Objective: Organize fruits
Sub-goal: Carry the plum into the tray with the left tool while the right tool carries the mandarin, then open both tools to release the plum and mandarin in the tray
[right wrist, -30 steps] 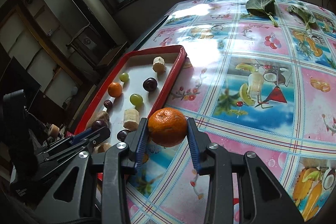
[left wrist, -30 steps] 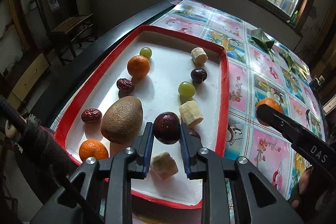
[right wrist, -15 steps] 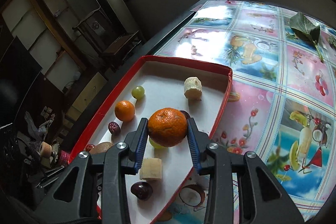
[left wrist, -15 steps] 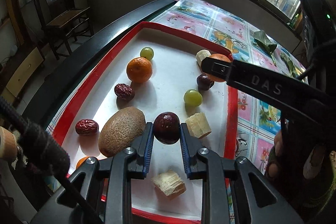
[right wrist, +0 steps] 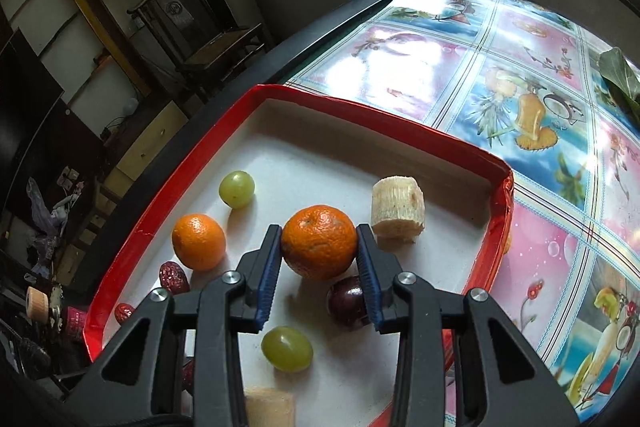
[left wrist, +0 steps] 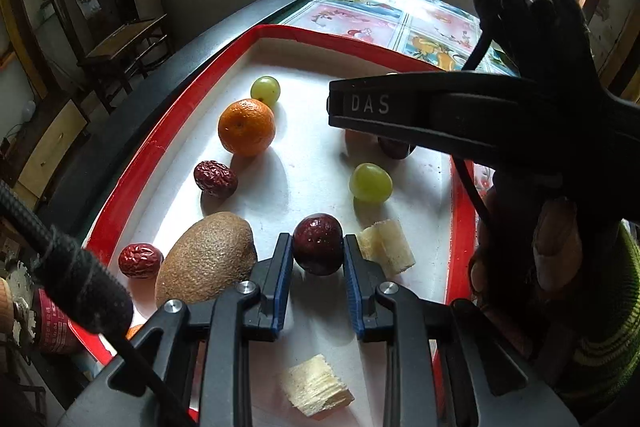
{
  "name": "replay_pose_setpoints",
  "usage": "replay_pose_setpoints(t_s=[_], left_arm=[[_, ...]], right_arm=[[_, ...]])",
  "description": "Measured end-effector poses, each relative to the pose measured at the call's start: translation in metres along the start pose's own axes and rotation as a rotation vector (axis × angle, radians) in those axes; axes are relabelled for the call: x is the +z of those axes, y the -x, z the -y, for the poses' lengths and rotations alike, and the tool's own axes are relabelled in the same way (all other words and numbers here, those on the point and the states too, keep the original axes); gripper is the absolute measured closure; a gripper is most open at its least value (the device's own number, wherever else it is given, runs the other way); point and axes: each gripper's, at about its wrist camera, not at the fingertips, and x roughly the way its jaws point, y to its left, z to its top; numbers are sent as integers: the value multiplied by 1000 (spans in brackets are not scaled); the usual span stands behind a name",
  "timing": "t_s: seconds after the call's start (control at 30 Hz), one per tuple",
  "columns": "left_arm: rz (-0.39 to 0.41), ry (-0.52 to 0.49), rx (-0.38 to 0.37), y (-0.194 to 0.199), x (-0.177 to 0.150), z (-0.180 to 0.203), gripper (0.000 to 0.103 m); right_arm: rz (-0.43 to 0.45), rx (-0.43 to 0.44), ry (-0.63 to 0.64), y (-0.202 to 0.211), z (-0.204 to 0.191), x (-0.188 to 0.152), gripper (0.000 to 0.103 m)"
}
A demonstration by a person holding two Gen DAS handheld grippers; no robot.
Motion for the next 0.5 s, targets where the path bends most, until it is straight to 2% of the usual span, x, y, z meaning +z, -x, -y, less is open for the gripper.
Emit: replay_pose_setpoints(t_s=[0.37, 0.5], left_arm=[[7, -26, 48, 1, -3, 8, 77], [2, -23, 42, 1, -1, 6, 71]], right_arm=[[-11, -21, 47, -6, -2, 5, 63], [-12, -17, 43, -4, -3, 3, 63]])
